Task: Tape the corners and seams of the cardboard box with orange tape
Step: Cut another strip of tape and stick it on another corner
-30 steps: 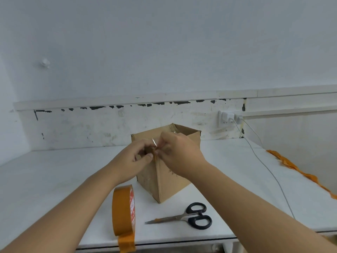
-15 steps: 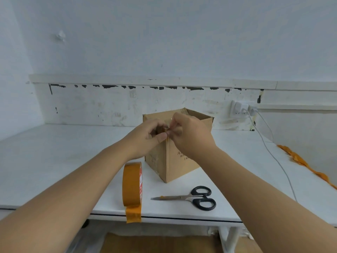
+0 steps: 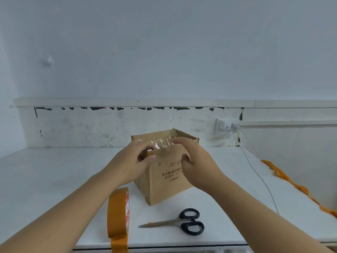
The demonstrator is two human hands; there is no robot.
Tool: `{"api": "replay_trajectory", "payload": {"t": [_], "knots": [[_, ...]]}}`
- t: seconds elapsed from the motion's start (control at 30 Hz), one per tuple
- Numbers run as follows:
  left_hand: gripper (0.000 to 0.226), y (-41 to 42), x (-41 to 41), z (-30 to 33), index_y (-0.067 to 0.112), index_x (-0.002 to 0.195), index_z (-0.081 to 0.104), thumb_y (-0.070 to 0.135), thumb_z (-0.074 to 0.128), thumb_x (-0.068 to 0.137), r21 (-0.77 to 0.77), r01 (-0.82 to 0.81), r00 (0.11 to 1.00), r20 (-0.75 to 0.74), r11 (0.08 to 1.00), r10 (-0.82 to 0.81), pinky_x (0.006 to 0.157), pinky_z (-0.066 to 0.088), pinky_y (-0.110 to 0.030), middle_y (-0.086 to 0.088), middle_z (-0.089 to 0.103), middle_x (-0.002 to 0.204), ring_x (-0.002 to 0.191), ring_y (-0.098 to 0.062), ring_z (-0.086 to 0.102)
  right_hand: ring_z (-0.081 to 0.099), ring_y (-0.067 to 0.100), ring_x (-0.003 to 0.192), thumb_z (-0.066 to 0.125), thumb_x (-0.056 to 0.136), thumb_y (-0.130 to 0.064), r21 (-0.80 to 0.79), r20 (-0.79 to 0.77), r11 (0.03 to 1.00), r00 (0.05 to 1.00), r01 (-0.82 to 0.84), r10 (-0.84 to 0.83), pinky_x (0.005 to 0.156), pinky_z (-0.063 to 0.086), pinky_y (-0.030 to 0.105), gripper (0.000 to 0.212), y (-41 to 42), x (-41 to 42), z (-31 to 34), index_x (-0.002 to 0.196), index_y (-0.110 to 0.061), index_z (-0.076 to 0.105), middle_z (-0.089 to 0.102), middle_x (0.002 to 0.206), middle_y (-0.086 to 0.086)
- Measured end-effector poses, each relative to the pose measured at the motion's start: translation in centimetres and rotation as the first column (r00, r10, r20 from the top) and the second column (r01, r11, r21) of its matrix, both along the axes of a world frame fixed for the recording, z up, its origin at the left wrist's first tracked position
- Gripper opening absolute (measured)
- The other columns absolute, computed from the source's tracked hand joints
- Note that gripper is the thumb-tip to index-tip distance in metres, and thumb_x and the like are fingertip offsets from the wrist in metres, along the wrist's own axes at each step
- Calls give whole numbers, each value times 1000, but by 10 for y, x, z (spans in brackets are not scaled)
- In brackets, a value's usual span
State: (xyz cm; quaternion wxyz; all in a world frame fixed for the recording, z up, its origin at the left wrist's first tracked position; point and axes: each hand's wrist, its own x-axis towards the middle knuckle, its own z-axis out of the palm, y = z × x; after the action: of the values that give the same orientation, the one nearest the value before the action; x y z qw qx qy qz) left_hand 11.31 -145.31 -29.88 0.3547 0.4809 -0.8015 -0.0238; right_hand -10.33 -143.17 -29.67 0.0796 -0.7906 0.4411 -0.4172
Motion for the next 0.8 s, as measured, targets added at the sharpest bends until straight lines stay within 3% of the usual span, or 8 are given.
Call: {"api": "replay_trajectory", "payload": {"t": [0.07, 0.2, 0.27, 0.37, 0.47, 0.57, 0.63, 0.8], "knots": [[15, -2, 8, -1, 47, 99, 49, 34, 54, 92, 2, -21, 999, -24, 1000, 21, 68, 40, -13, 26, 45, 104, 87, 1, 55, 49, -3, 107, 41, 85, -1, -31, 59, 998, 997, 56, -54, 84, 37, 8, 53, -3, -16, 1, 126, -33, 51, 52, 131, -16], [13, -9, 28, -4, 35, 100, 55, 23, 53, 94, 41, -82, 993, -83, 996, 86, 79, 40, -18, 16, 44, 117, 98, -2, 51, 37, -28, 99, 40, 87, 2, -10, 109, 994, 988, 111, -109, 77, 25, -9, 55, -8, -39, 2, 124, -37, 52, 48, 122, -21], [14, -14, 34, -4, 34, 100, 55, 21, 51, 95, 60, -103, 990, -91, 993, 108, 85, 40, -24, 13, 44, 120, 105, -9, 49, 37, -22, 105, 40, 89, 2, 13, 67, 997, 994, 81, -82, 85, 25, -8, 57, -9, -42, -1, 129, -36, 51, 47, 128, -18], [17, -20, 37, -2, 31, 102, 55, 16, 51, 95, 66, -169, 982, -77, 983, 174, 90, 43, -31, 6, 47, 124, 110, -17, 52, 34, -1, 128, 47, 92, -5, -14, -77, 1000, 997, -2, 1, 110, 26, 18, 51, -10, -35, -8, 131, -38, 51, 43, 140, -15], [25, -20, 33, 1, 29, 109, 59, 11, 55, 92, -32, -304, 952, -52, 952, 302, 98, 42, -40, -2, 45, 138, 119, -24, 48, 38, 10, 126, 54, 93, -15, -81, -154, 997, 988, -11, -2, 106, 28, 24, 36, -11, -23, -11, 121, -37, 59, 50, 135, -14], [30, -8, 23, 4, 40, 109, 58, 18, 57, 90, -168, -149, 989, -36, 974, 145, 87, 45, -28, 22, 43, 130, 106, -8, 51, 42, 11, 115, 56, 93, -21, -138, -150, 990, 988, -4, -17, 100, 34, 24, 28, -11, -12, -9, 114, -37, 63, 57, 120, -16], [32, 3, 14, 5, 51, 112, 52, 28, 54, 90, -152, 3, 1000, 2, 988, -3, 74, 45, -16, 42, 34, 121, 90, 0, 53, 40, 13, 112, 57, 93, -23, -164, -170, 986, 985, 7, -35, 96, 33, 23, 27, -12, -5, -7, 113, -39, 64, 58, 113, -16], [31, 8, 6, 1, 51, 123, 47, 42, 46, 94, -78, 110, 993, 60, 991, -106, 78, 46, -18, 47, 32, 121, 96, -3, 51, 41, 17, 111, 56, 92, -26, -187, -183, 982, 980, 36, -71, 95, 35, 29, 26, -9, 14, -5, 113, -39, 64, 57, 104, -11]]}}
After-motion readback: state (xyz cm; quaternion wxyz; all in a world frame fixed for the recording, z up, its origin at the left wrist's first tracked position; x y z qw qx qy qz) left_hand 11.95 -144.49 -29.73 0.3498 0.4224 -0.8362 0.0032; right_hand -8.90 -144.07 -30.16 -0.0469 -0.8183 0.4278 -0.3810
